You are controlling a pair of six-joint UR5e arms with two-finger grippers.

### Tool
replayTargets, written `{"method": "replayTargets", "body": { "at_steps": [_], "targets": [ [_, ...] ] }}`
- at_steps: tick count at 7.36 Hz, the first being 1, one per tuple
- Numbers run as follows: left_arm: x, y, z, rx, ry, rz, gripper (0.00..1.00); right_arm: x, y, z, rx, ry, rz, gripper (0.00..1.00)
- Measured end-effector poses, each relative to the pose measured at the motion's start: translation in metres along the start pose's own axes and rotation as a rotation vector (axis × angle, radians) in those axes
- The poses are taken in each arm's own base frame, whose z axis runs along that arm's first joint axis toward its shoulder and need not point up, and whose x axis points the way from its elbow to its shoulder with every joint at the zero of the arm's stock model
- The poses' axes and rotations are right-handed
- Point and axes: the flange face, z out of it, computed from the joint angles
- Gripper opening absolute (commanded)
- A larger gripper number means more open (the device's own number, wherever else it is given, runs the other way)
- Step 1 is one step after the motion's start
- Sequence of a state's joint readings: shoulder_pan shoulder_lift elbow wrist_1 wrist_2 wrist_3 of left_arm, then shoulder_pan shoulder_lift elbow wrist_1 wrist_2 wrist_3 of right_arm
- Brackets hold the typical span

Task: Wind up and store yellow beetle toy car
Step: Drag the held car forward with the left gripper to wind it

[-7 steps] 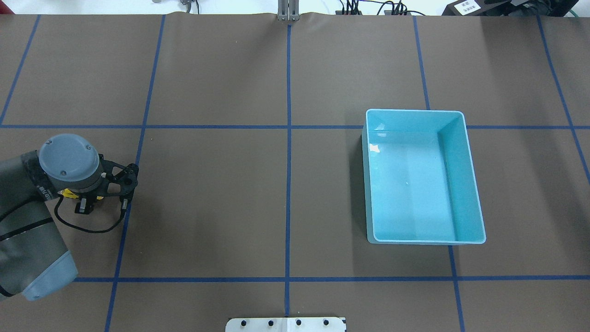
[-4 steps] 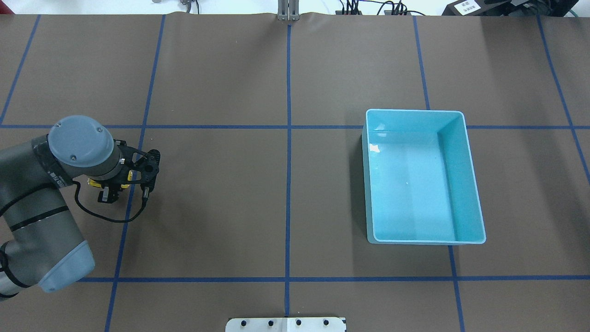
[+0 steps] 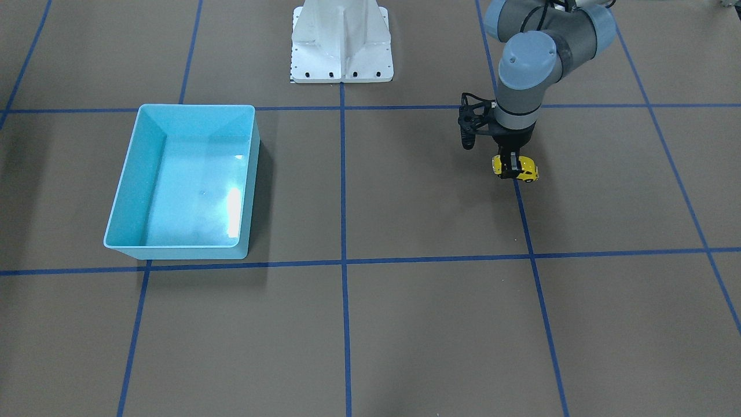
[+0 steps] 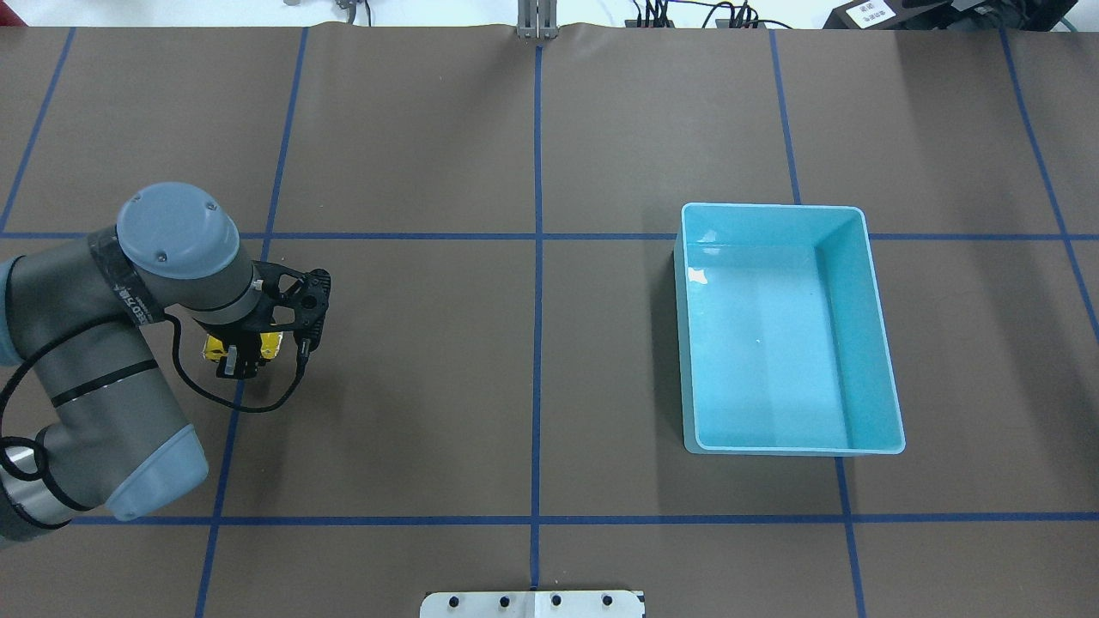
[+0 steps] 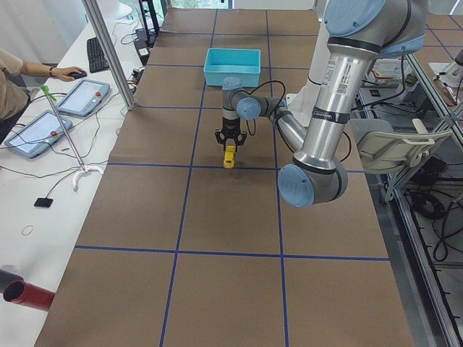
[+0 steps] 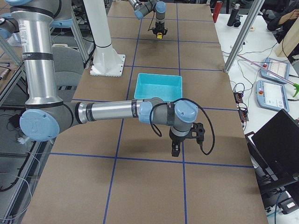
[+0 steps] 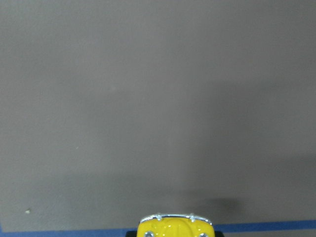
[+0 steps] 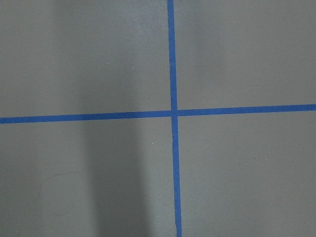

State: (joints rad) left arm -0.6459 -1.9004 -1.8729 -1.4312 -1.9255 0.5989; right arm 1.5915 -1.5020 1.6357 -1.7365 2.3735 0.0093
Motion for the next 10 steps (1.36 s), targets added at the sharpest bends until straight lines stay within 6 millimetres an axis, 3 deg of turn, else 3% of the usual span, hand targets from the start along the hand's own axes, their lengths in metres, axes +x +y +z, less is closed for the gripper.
{"method": "replayTargets", "body": {
  "at_steps": [2, 6, 10],
  "targets": [
    [-0.018, -0.011, 0.000, 0.053, 0.036, -0.011, 0.00, 0.000, 0.000, 0.000, -0.001, 0.000, -0.001, 1.00],
    [-0.032, -0.026, -0.001, 0.111, -0.009, 0.010, 0.00, 0.000, 0.000, 0.001, -0.002, 0.001, -0.001, 1.00],
    [-0.041, -0.023, 0.012, 0.111, -0.017, 0.014, 0.00, 0.002, 0.000, 0.002, -0.005, 0.002, 0.001, 1.00]
  ]
}}
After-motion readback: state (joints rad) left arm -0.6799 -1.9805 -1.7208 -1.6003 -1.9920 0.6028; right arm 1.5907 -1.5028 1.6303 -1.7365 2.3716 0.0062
